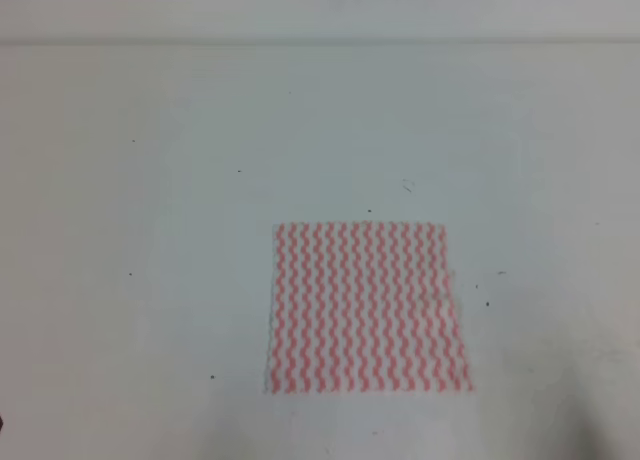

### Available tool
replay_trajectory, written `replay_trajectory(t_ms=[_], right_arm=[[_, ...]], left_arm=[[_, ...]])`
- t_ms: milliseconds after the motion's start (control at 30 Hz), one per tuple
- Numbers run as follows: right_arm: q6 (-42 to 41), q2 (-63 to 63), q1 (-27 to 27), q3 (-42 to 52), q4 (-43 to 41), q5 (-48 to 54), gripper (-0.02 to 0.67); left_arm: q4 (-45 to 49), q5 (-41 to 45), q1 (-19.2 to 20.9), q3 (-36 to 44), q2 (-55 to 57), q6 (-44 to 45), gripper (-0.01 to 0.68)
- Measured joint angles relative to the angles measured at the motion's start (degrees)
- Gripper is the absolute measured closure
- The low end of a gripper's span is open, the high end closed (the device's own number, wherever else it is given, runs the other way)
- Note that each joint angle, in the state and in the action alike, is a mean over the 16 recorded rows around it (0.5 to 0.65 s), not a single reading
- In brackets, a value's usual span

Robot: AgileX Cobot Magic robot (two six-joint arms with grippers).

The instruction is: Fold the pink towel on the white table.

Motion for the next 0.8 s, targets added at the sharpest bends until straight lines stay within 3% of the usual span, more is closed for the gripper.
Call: replay_trajectory(t_ms=[800], right_arm=[[0.0,-0.1,0.0,0.1,0.0,-0.1,0.667]], left_arm=[[0.0,0.0,0.0,-0.1,0.0,0.0,0.678]])
